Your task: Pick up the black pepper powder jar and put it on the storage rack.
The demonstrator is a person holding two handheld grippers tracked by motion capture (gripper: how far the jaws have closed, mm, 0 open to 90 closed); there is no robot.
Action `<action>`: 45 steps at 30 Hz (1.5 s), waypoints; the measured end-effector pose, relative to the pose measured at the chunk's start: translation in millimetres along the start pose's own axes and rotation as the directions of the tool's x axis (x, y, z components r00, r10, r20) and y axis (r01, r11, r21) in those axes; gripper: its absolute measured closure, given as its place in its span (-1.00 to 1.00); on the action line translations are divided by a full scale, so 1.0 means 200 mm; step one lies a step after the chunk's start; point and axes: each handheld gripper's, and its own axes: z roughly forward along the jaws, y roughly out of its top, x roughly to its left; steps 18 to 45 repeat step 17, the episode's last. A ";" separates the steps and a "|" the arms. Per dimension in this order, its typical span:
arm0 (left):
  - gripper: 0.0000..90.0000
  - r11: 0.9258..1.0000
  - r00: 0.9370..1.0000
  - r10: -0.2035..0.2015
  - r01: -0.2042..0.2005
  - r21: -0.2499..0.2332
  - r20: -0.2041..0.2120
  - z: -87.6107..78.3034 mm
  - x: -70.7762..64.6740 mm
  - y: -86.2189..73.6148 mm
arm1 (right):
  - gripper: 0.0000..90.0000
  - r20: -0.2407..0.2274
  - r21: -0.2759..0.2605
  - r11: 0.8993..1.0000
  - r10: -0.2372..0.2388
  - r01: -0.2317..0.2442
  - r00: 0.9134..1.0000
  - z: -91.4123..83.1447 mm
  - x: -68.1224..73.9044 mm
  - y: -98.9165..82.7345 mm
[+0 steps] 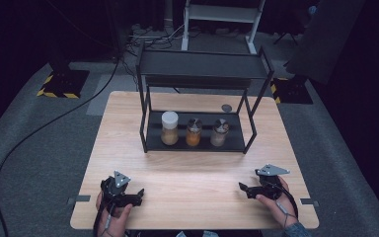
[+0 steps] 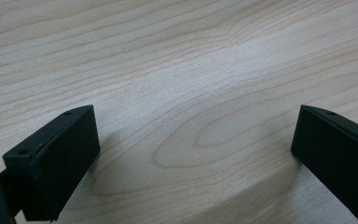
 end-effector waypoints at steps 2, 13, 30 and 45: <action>-0.98 1.000 1.000 0.000 0.000 0.000 0.000 0.00 0.00 0.00 | -0.83 0.002 0.008 1.000 0.000 0.000 1.000 0.01 0.00 -0.01; -0.98 1.000 1.000 0.000 0.000 0.000 0.000 0.00 0.00 0.00 | -0.85 0.017 0.028 0.999 -0.025 0.025 1.000 0.02 0.03 -0.03; -0.98 1.000 1.000 -0.001 0.001 0.000 0.000 0.00 0.00 0.00 | -0.86 0.018 0.029 0.999 -0.027 0.026 0.999 0.02 0.03 -0.02; -0.98 1.000 1.000 -0.001 0.001 0.000 0.000 0.00 0.00 0.00 | -0.86 0.018 0.029 0.999 -0.027 0.026 0.999 0.02 0.03 -0.02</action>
